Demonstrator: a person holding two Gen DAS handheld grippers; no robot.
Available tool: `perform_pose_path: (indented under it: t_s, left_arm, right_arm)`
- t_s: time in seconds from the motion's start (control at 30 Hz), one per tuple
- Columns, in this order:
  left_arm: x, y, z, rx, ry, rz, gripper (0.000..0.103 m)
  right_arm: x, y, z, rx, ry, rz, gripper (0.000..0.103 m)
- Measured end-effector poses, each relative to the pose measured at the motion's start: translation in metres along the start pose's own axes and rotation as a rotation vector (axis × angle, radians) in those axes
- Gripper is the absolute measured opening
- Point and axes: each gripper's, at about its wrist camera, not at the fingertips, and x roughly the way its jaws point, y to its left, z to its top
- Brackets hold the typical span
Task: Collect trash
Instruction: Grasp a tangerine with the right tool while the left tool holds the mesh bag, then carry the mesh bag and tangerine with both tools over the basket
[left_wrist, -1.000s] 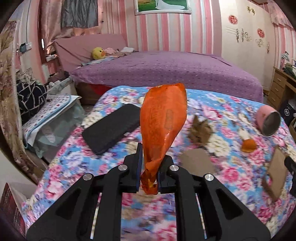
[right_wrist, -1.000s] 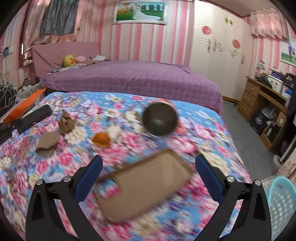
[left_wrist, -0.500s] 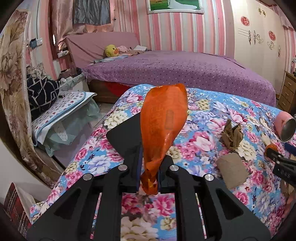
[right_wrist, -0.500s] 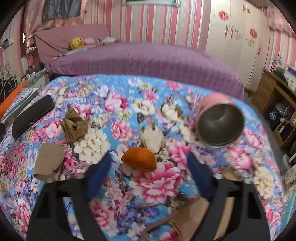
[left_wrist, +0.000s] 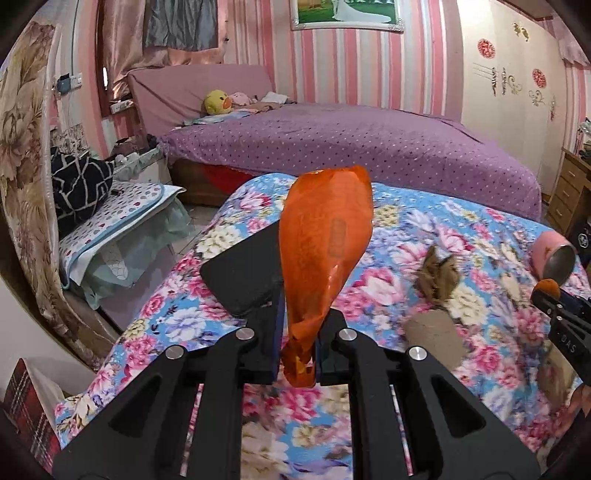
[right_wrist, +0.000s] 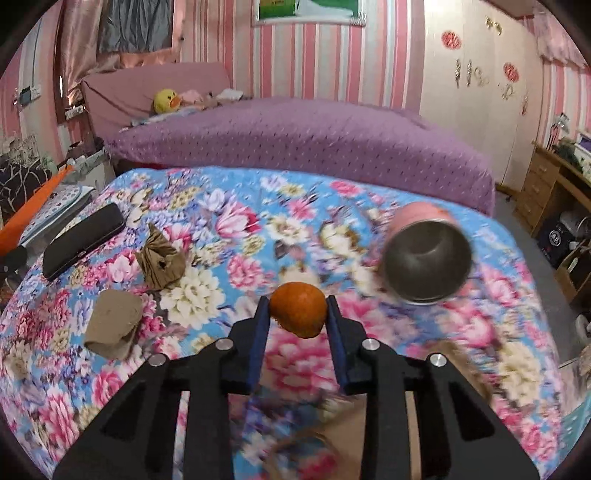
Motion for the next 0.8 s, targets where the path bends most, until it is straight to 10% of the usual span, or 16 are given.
perform_pose_path:
  t_s: [0.8]
  left_arm:
    - [-0.066, -0.13, -0.04, 0.151, 0.01, -0.199, 0.011]
  right_arm:
    - [-0.143, -0.149, -0.071, 0.077, -0.091, -0.205, 0.031]
